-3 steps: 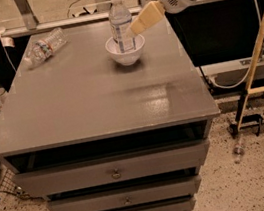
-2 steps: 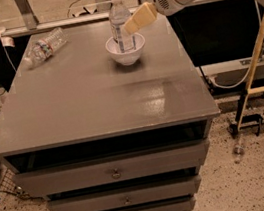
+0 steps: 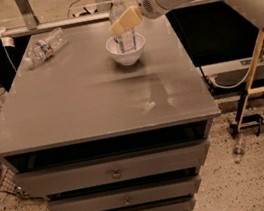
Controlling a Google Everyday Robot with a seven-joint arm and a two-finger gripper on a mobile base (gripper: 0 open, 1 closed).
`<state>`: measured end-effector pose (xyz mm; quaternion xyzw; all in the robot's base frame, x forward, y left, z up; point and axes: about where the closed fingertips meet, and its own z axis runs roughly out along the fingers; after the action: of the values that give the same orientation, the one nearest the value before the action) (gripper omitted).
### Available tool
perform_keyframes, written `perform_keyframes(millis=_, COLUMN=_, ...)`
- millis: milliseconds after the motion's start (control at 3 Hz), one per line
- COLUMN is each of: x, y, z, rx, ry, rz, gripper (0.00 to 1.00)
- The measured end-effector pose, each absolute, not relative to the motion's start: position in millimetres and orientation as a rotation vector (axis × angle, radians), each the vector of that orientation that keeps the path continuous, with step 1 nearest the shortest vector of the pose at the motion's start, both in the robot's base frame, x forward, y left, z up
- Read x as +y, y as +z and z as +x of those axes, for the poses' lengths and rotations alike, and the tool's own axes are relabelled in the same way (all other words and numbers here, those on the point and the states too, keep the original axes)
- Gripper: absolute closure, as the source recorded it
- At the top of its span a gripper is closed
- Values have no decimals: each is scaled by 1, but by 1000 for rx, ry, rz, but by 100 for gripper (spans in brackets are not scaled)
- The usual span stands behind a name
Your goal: Pick blue plastic bottle from white bowl and place on counter
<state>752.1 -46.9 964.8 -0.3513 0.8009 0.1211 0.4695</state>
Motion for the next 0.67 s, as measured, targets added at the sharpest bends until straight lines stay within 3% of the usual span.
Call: perform_keyframes(millis=667, x=-16, y=954, z=760, rx=1976, ry=341, rz=-909, gripper=3)
